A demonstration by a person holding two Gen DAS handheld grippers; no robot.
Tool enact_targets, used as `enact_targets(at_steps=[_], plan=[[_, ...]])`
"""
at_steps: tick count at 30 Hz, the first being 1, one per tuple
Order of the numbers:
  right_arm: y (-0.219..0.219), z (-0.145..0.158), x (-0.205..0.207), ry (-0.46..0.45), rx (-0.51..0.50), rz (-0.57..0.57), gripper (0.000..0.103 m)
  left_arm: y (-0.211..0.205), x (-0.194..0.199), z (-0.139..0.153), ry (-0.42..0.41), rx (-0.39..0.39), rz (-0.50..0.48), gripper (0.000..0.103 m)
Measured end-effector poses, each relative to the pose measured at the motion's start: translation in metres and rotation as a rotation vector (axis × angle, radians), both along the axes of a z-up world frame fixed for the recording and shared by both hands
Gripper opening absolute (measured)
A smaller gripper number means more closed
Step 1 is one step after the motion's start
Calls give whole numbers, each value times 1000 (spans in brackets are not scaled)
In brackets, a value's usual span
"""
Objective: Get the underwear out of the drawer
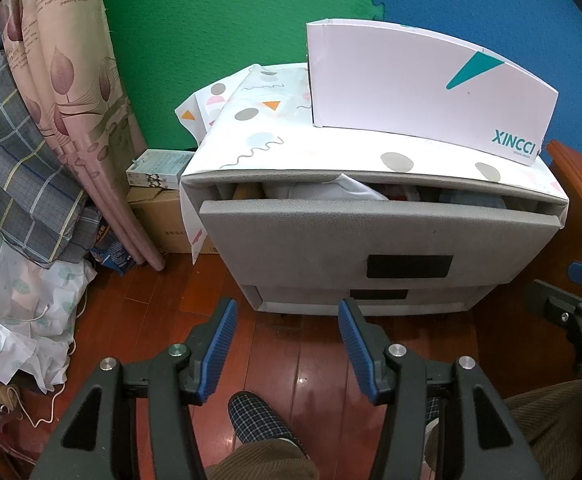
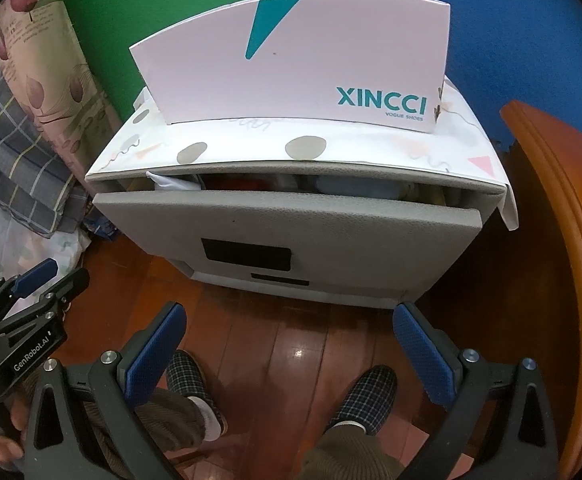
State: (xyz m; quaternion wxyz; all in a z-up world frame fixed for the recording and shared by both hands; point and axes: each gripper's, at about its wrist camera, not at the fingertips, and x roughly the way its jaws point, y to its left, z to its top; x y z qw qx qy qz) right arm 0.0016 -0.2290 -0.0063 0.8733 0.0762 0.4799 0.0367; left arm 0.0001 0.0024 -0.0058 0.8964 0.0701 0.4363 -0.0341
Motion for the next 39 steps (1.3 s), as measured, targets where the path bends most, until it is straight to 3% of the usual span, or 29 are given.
enact_targets(at_steps=[32,35,39], plan=[[-2,-1,-1,5,15,-8,102,-2,1,-1,6,1,2,54],[-1,-1,-2,3,18,-10,102,0,3,-3,19,-20,-1,54],[-2,-1,-3,3,26,-12,102,10,7,-2,46,-103,-1,54]])
